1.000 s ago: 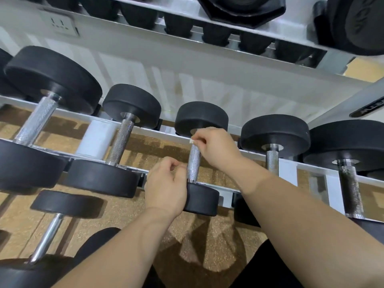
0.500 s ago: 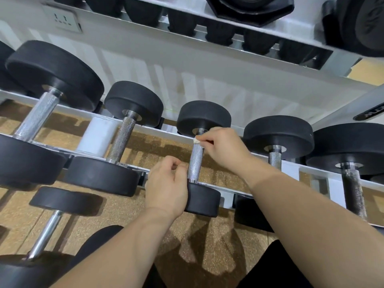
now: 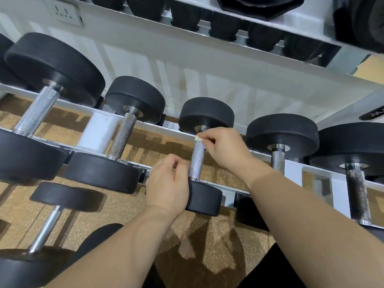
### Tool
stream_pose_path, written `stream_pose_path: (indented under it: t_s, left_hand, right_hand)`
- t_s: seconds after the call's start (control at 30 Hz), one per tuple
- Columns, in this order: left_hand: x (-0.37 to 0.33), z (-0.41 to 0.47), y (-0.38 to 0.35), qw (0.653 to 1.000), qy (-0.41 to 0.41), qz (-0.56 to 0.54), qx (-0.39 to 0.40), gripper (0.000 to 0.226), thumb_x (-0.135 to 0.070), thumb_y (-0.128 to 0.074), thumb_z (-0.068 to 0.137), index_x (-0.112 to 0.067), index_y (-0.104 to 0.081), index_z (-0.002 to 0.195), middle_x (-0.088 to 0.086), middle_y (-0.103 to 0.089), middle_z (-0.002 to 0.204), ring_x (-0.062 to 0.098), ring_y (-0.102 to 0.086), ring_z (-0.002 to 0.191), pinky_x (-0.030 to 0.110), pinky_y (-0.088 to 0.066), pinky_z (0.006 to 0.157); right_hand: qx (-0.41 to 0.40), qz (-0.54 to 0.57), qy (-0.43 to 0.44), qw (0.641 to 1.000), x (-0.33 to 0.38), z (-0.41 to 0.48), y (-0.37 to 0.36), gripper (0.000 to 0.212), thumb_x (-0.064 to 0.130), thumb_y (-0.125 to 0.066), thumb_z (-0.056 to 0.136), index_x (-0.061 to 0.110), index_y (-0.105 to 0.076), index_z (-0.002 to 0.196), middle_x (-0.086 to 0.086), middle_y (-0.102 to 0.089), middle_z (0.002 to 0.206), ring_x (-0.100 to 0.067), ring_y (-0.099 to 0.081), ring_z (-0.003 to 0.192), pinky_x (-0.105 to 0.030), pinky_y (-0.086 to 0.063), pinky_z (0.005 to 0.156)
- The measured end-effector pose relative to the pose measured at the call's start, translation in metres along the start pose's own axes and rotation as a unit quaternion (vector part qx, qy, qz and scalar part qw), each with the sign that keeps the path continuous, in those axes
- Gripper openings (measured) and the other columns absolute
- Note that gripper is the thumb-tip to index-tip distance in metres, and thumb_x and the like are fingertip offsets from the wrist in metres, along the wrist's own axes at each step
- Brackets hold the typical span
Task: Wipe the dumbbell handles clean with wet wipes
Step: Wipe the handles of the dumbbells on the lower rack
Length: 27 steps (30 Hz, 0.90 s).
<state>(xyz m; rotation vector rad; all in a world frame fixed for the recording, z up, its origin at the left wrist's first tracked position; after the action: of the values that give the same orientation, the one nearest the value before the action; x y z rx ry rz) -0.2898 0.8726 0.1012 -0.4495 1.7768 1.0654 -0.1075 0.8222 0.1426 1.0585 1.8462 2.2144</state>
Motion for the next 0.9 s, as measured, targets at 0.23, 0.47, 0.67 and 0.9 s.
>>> stream_pose_path:
  t_s: [0.23,0.47,0.67,0.9]
  left_hand:
    - [-0.003,-0.001,0.002,1.0,-0.003,-0.01,-0.006,0.027,-0.049,-0.034,0.087,-0.033,-0.051,0.074,-0.006,-0.056,0.081,0.023,-0.052,0.085,0.047,-0.046,0.081]
    - [-0.006,-0.004,0.003,1.0,0.002,-0.01,0.0,0.023,-0.049,-0.033,0.088,-0.04,-0.049,0.073,-0.009,-0.05,0.077,0.023,-0.051,0.083,0.048,-0.047,0.083]
    - [-0.008,-0.004,0.006,1.0,0.001,-0.007,-0.013,0.027,-0.049,-0.032,0.085,-0.032,-0.052,0.077,-0.007,-0.057,0.083,0.023,-0.053,0.088,0.05,-0.047,0.085]
    - [-0.011,-0.01,0.009,0.998,0.036,0.045,-0.024,0.015,-0.033,-0.044,0.096,-0.029,-0.058,0.1,-0.016,-0.052,0.095,0.019,-0.051,0.101,0.047,-0.045,0.092]
  right_hand:
    - [0.12,-0.021,0.102,0.987,0.027,-0.03,-0.023,0.018,0.028,-0.066,0.095,0.029,-0.077,0.109,0.01,-0.074,0.106,-0.009,-0.064,0.098,-0.025,-0.049,0.089]
    - [-0.017,0.031,-0.042,0.998,-0.001,-0.006,-0.003,0.021,0.022,-0.062,0.096,0.029,-0.076,0.11,0.005,-0.073,0.113,-0.016,-0.064,0.103,-0.03,-0.049,0.094]
    - [0.122,-0.009,0.031,0.992,0.022,-0.035,-0.032,0.017,0.029,-0.065,0.094,0.033,-0.078,0.104,0.012,-0.075,0.101,-0.007,-0.066,0.093,-0.029,-0.052,0.088]
    - [0.041,-0.103,0.005,0.994,0.02,0.019,-0.003,0.02,0.029,-0.06,0.098,0.024,-0.076,0.109,0.007,-0.073,0.114,-0.019,-0.064,0.105,-0.026,-0.045,0.084]
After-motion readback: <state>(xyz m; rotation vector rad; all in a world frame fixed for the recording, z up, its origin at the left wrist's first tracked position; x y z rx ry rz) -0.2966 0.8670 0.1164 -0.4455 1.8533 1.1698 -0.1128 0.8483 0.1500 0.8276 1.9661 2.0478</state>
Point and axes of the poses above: each hand's wrist, its own z-axis towards the middle knuckle, its own y-axis out of the back of the hand, x = y × z, the point moved 10 cm from there along z, towards the middle knuckle
